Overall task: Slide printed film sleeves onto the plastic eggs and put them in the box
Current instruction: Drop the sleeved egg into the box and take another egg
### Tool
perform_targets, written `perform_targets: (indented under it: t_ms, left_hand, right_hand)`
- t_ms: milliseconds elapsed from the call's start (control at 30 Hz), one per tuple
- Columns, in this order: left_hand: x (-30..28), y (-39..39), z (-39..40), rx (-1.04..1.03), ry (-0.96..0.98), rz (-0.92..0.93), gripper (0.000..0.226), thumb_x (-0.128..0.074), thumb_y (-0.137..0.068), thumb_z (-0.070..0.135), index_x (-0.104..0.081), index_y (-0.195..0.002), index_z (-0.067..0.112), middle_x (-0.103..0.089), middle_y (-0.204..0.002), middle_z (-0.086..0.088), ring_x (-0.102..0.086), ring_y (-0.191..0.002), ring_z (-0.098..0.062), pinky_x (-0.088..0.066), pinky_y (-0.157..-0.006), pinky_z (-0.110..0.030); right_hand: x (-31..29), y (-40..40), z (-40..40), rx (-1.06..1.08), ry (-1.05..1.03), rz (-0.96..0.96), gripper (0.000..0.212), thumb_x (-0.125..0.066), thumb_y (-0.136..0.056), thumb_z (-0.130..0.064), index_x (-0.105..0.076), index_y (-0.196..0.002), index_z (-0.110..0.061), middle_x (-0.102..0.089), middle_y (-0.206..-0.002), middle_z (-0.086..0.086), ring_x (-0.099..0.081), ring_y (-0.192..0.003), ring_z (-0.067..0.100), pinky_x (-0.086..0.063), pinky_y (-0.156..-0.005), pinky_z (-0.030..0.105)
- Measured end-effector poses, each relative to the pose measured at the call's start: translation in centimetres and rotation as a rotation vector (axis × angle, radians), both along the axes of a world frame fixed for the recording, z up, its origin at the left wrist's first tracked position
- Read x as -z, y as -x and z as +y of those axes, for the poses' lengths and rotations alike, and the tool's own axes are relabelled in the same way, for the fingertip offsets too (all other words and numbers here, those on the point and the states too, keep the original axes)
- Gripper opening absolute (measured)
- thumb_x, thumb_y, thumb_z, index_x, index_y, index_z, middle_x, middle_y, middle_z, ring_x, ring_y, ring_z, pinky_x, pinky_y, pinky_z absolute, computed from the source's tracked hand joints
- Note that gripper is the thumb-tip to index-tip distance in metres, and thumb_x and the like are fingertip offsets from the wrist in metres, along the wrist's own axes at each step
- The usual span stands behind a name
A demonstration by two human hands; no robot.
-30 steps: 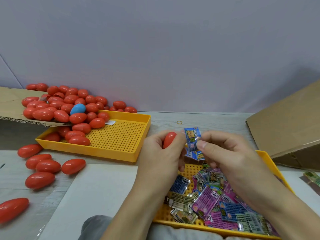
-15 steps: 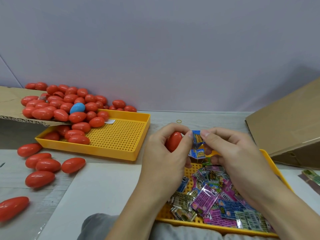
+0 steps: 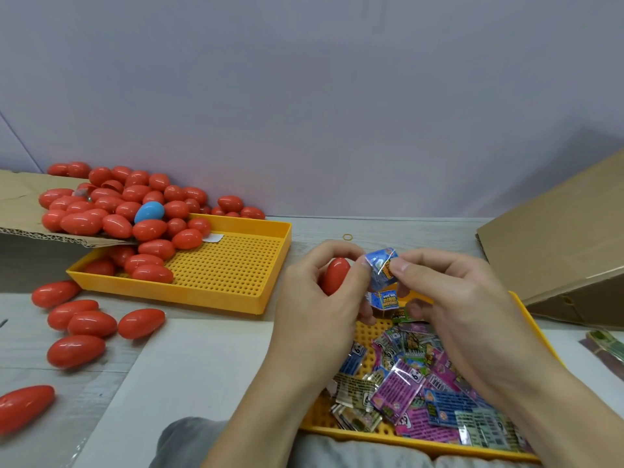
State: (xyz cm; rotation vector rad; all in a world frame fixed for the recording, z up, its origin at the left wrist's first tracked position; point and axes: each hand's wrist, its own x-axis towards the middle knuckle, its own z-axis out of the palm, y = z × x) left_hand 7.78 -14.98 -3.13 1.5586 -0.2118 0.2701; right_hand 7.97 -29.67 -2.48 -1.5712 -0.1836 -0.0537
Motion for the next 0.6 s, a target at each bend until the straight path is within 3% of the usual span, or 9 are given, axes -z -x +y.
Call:
perform_targets:
  t_ms: [67,200,267,433,600]
  left_hand:
    - [0.06,-0.06,-0.03,0.031,0.028,0.023,0.009,-0.066,-0.092,0.013,-0.071,-0.087,0.018,-0.06,-0.059,0.001,-0.058,-0.051,-0.014,-0.052,-0.054,-0.025]
    - [0.12,-0.14,-0.01,0.012,0.041,0.024,0.006,-0.071,-0.088,0.011,-0.074,-0.086,0.016,-0.063,-0.063,0.004,-0.06,-0.054,-0.012,-0.054,-0.056,-0.026]
    - [0.18,-0.22,0.13,-0.016,0.06,0.025,0.006,-0.071,-0.087,0.012,-0.074,-0.083,0.015,-0.063,-0.064,0.004,-0.059,-0.055,-0.011,-0.056,-0.059,-0.032]
    - [0.09,-0.23,0.11,-0.039,0.063,0.028,0.01,-0.072,-0.087,0.012,-0.074,-0.079,0.017,-0.063,-0.064,0.005,-0.06,-0.056,-0.008,-0.055,-0.06,-0.03]
    - [0.24,-0.26,0.27,-0.044,0.075,0.038,0.009,-0.073,-0.087,0.014,-0.073,-0.08,0.019,-0.062,-0.063,0.005,-0.06,-0.056,-0.01,-0.057,-0.06,-0.034]
  right_hand:
    - [0.08,-0.02,-0.1,0.006,-0.019,-0.004,0.026,-0.066,-0.077,-0.04,-0.078,-0.083,-0.018,-0.058,-0.073,0.01,-0.048,-0.074,0.026,-0.041,-0.067,0.038]
    - [0.18,-0.11,-0.37,-0.007,-0.047,-0.018,0.026,-0.068,-0.077,-0.038,-0.077,-0.086,-0.015,-0.07,-0.082,0.004,-0.057,-0.083,0.026,-0.044,-0.078,0.045]
    - [0.18,-0.11,-0.36,-0.036,-0.046,-0.033,0.025,-0.068,-0.078,-0.035,-0.077,-0.086,-0.014,-0.072,-0.083,0.006,-0.061,-0.083,0.024,-0.046,-0.077,0.042]
    - [0.15,-0.09,-0.29,-0.057,-0.04,-0.059,0.021,-0.067,-0.08,-0.032,-0.077,-0.085,-0.015,-0.072,-0.081,0.006,-0.063,-0.079,0.019,-0.046,-0.072,0.035]
    - [0.11,-0.03,-0.2,-0.028,-0.058,-0.054,0.015,-0.069,-0.076,-0.029,-0.078,-0.084,-0.02,-0.073,-0.08,0.002,-0.064,-0.077,0.015,-0.047,-0.071,0.036]
